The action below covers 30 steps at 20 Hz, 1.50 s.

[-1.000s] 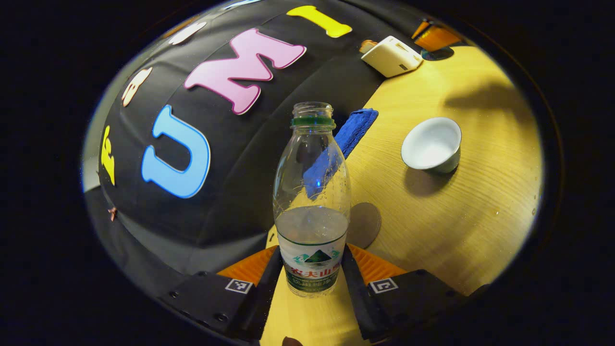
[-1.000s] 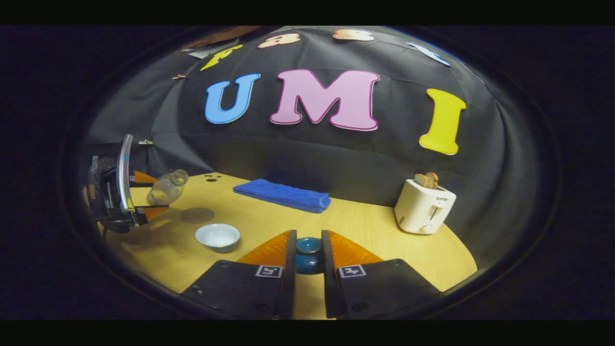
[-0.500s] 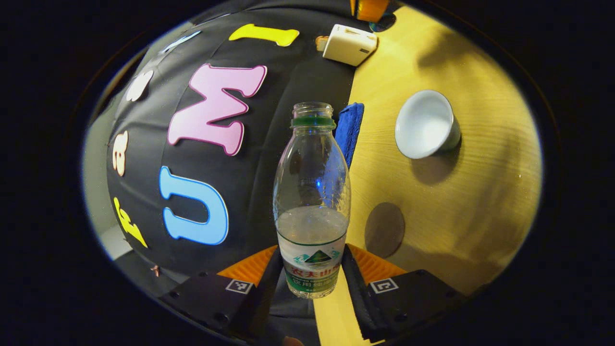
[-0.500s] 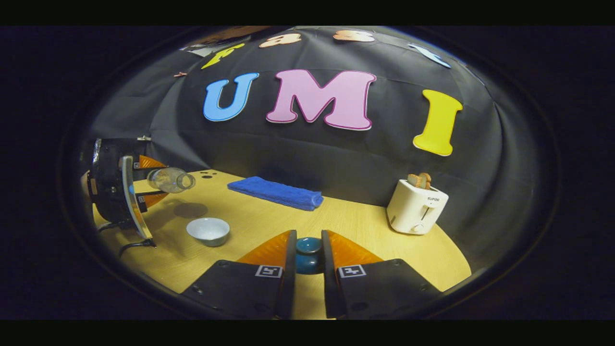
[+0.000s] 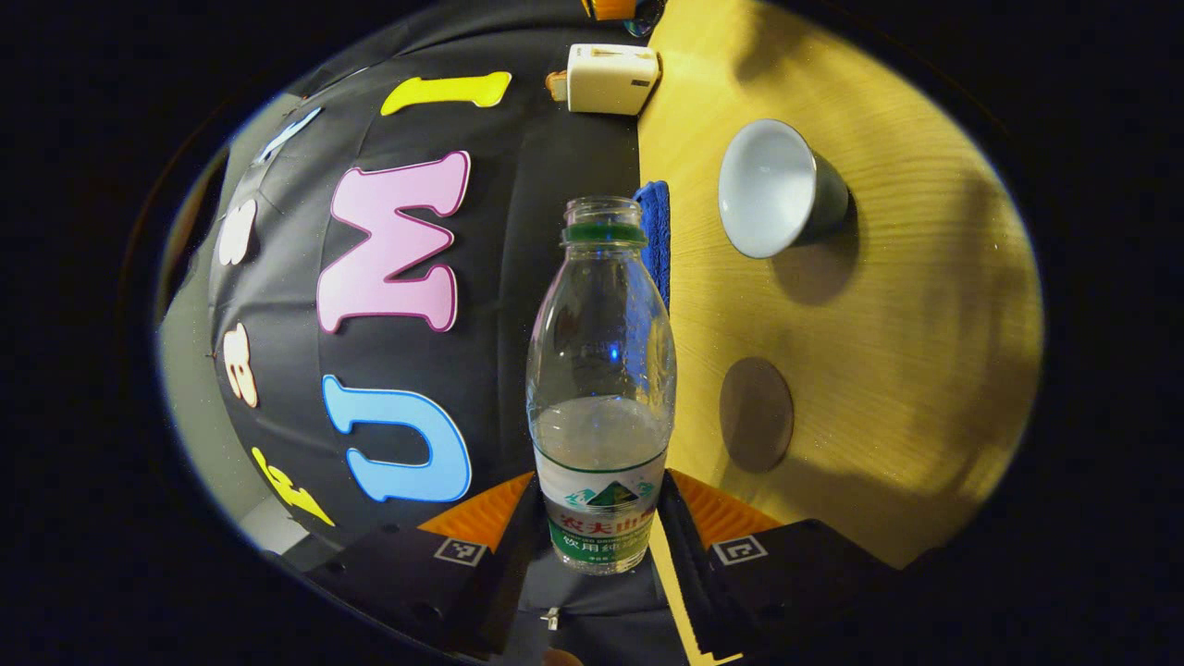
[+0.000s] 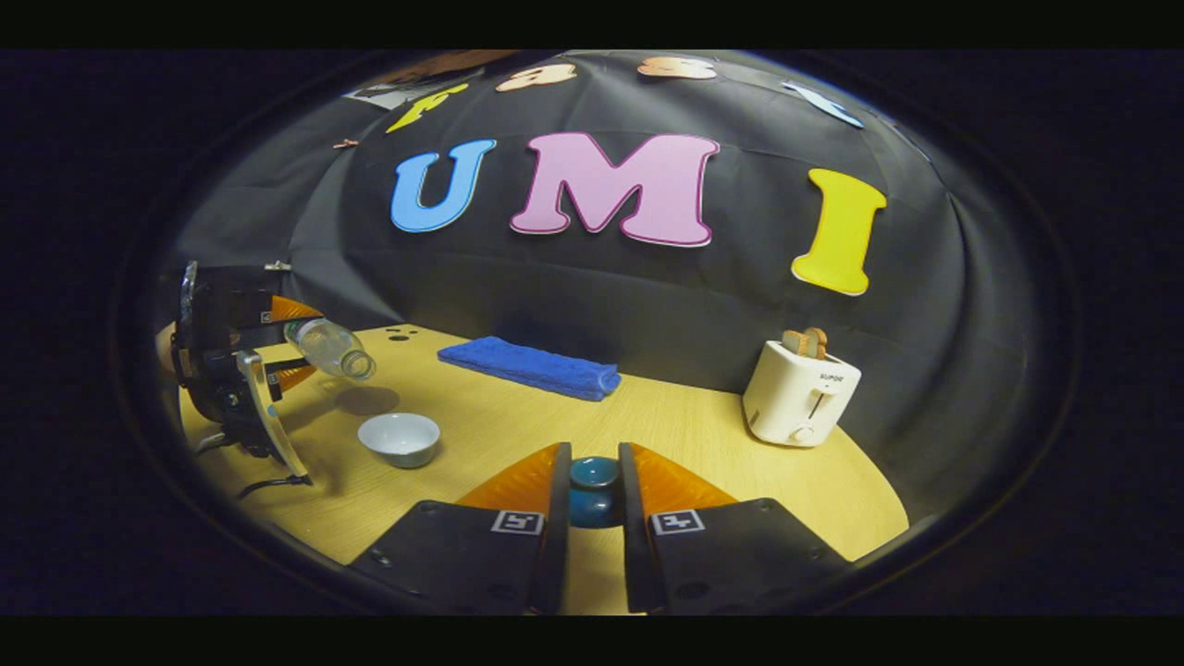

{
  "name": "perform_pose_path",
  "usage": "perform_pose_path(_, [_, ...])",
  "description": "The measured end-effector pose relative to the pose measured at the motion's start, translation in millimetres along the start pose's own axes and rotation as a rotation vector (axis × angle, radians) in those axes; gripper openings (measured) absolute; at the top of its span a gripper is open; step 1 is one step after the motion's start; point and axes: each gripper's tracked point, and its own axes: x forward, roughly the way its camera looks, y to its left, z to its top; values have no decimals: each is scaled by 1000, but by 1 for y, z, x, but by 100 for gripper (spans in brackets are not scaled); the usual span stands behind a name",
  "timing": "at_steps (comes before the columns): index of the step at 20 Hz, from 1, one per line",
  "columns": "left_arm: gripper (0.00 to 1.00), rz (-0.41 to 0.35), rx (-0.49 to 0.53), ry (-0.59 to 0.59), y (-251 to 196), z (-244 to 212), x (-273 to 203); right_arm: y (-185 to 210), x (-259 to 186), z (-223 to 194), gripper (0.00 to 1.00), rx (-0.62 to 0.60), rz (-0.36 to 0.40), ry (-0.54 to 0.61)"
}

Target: Open the teacup lid with one hand, grasp the water bottle and pour water into the teacup with the other hand; after pouring, place the water bottle on the coaster and then close the teacup lid.

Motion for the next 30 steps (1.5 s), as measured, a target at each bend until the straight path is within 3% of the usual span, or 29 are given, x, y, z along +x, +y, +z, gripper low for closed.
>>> perform_pose_path(2, [73,4,21,-5,0,-1,1,-2,-2,0,27,-2,-4,-3])
perform_pose_path(3, [73,7,32,-5,0,-2,1,-1,-3,-1,23,3,-3,-3])
perform_pose_path(8, [73,33,91,-15,4,3,7,-5,-6,0,31,-19,-12,-9])
perform_pose_path(9, [74,34,101,-15,4,2,8,-5,-7,0,23,-20,-10,-10])
perform_pose_path(20, [73,66,166,-39,7,4,11,-9,-8,-3,23,-13,-13,-5])
perform_pose_path(30, [73,143,255,-71,21,5,17,-12,-10,-2,23,-1,-18,-9])
